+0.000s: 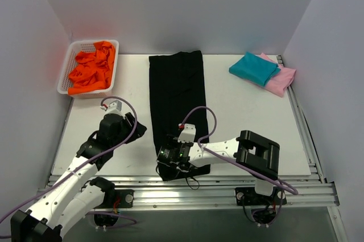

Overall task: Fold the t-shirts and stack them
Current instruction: Fold the tshirt

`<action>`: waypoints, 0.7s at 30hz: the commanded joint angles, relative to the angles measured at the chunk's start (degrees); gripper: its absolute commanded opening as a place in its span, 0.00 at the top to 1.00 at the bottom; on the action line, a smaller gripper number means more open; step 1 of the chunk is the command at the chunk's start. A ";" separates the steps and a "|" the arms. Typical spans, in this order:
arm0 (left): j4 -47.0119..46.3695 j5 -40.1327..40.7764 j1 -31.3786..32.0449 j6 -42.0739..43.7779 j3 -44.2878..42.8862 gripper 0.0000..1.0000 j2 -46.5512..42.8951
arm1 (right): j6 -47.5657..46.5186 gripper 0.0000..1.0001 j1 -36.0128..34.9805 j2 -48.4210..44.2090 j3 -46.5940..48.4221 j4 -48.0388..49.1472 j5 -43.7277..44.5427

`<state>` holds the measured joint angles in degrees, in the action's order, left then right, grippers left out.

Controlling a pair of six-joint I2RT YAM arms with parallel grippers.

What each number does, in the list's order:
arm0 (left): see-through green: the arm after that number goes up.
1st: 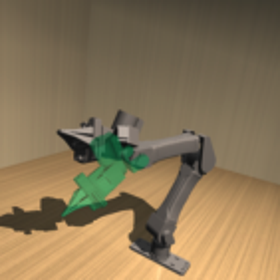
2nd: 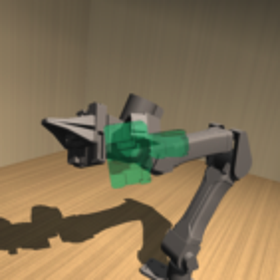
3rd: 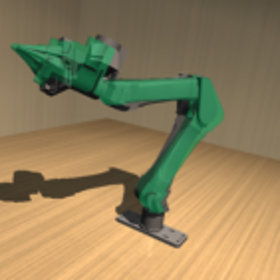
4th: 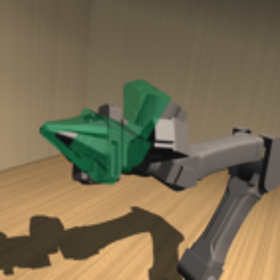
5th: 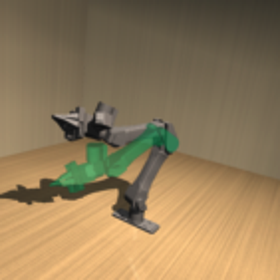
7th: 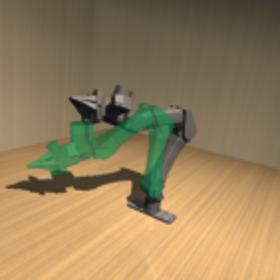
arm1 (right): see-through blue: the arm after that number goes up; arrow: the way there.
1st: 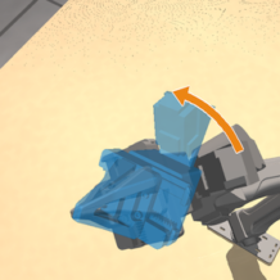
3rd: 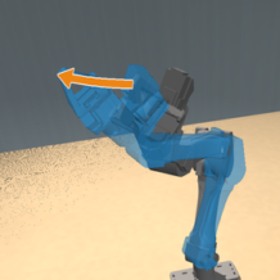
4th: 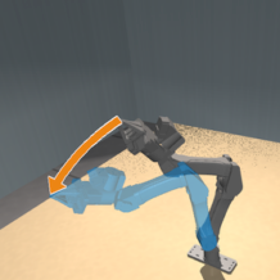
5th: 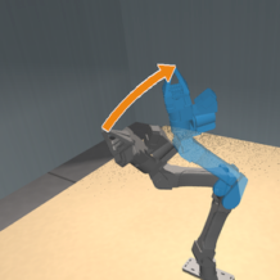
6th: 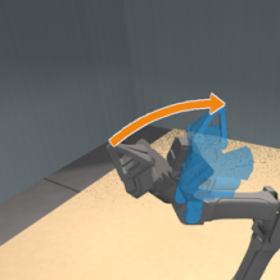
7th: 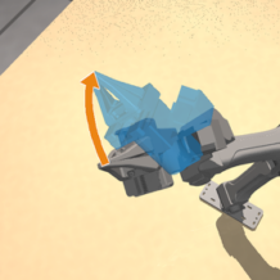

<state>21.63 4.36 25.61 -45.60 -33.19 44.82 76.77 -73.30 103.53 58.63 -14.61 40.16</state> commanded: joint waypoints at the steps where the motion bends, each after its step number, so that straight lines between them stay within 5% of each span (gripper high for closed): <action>1: 4.73 -4.36 1.98 2.09 0.05 0.41 -0.43 | 4.52 0.04 -0.62 0.18 -0.97 -5.94 4.04; 9: 8.60 -1.82 17.44 -2.47 2.96 0.32 -1.23 | 11.28 0.04 -2.55 -5.25 -1.33 -16.05 10.54; 14: 8.61 -0.15 27.11 -6.16 5.93 0.32 0.18 | 22.34 0.04 -6.94 -12.98 -2.64 -31.33 16.87; 21: 1.15 1.62 36.18 -10.29 9.80 0.32 7.82 | 34.67 0.05 -13.36 -24.50 -11.95 -39.79 17.32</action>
<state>27.86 4.12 60.27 -53.01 -24.64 50.15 102.83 -85.89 82.85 50.63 -44.75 53.58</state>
